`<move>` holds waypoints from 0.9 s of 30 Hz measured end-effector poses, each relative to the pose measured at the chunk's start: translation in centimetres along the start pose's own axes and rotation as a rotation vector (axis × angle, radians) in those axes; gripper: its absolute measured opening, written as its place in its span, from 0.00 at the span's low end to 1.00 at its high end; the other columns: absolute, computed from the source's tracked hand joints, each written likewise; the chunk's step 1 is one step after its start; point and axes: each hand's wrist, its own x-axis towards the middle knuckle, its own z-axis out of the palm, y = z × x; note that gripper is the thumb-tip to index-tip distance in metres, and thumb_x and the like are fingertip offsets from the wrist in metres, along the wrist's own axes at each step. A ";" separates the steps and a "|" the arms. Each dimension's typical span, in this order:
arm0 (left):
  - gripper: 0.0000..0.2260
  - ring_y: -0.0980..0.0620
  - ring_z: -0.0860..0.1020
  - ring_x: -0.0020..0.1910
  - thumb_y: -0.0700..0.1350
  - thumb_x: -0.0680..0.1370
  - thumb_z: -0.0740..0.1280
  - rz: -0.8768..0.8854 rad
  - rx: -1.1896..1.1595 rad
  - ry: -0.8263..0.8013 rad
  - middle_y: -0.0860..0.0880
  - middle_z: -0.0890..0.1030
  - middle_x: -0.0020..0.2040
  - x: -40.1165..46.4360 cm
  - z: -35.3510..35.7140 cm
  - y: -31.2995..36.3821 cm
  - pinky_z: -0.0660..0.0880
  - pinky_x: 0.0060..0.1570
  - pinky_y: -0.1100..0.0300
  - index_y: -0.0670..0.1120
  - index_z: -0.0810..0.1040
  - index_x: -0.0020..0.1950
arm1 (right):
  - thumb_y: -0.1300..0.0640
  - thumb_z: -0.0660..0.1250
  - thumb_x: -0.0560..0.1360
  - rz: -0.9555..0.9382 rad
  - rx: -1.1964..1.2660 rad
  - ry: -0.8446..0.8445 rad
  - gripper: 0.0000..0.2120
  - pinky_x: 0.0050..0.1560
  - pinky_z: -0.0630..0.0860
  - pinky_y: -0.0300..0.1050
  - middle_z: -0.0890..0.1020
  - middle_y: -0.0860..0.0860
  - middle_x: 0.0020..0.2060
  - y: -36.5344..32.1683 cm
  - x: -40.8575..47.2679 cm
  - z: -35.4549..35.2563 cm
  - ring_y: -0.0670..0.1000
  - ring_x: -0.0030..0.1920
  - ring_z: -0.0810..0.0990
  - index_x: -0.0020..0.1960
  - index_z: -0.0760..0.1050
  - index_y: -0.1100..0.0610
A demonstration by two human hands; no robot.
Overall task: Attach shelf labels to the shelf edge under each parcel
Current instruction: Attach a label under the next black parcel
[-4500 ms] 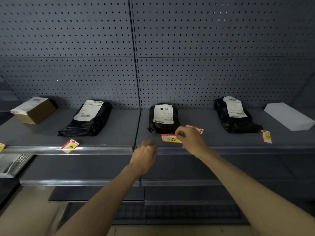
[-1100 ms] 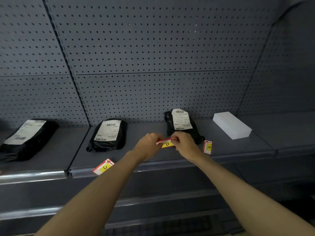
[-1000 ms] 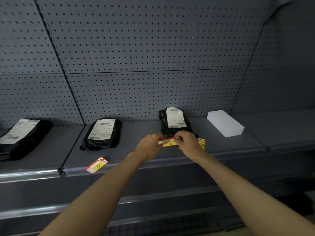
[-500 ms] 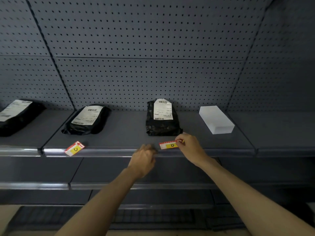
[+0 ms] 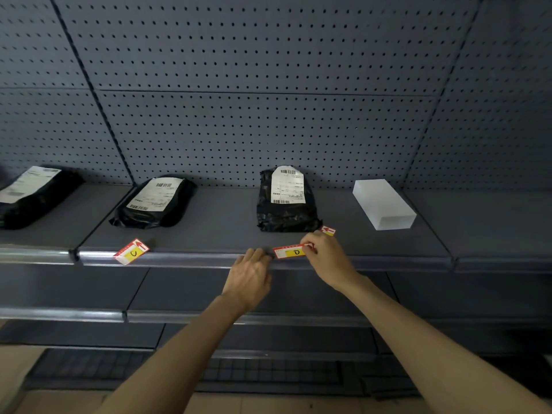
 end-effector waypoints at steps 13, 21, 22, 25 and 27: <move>0.16 0.47 0.73 0.58 0.44 0.75 0.62 -0.013 -0.010 0.007 0.47 0.75 0.60 -0.1 0.0 -0.2 0.70 0.59 0.53 0.46 0.75 0.63 | 0.61 0.61 0.79 -0.042 -0.115 -0.098 0.09 0.42 0.75 0.51 0.76 0.54 0.45 -0.4 0.7 0.7 0.55 0.43 0.77 0.47 0.80 0.59; 0.17 0.46 0.72 0.60 0.43 0.76 0.62 -0.027 -0.037 -0.012 0.47 0.74 0.62 0.0 -0.1 -0.2 0.69 0.61 0.52 0.46 0.75 0.65 | 0.62 0.61 0.80 -0.055 -0.197 -0.149 0.09 0.42 0.72 0.47 0.74 0.55 0.48 -0.6 0.9 1.4 0.55 0.44 0.77 0.52 0.80 0.60; 0.17 0.47 0.72 0.60 0.44 0.76 0.62 -0.025 -0.034 -0.019 0.47 0.74 0.62 0.1 -0.2 -0.3 0.69 0.62 0.52 0.46 0.74 0.65 | 0.62 0.62 0.80 -0.057 -0.208 -0.145 0.08 0.42 0.73 0.48 0.74 0.55 0.48 -0.6 0.9 1.4 0.55 0.44 0.77 0.52 0.80 0.60; 0.17 0.47 0.72 0.61 0.44 0.77 0.61 -0.017 -0.037 -0.024 0.47 0.74 0.63 0.2 -0.6 -0.5 0.68 0.62 0.53 0.47 0.74 0.65 | 0.60 0.63 0.79 -0.049 -0.211 -0.124 0.09 0.44 0.77 0.49 0.73 0.54 0.52 -0.9 1.0 1.2 0.53 0.44 0.78 0.57 0.77 0.60; 0.16 0.46 0.72 0.60 0.44 0.77 0.61 -0.012 -0.048 -0.011 0.46 0.75 0.61 0.5 -1.2 -0.6 0.69 0.61 0.52 0.46 0.74 0.64 | 0.59 0.63 0.79 -0.038 -0.210 -0.112 0.12 0.43 0.79 0.50 0.73 0.53 0.54 -1.2 0.9 0.6 0.53 0.43 0.79 0.62 0.73 0.58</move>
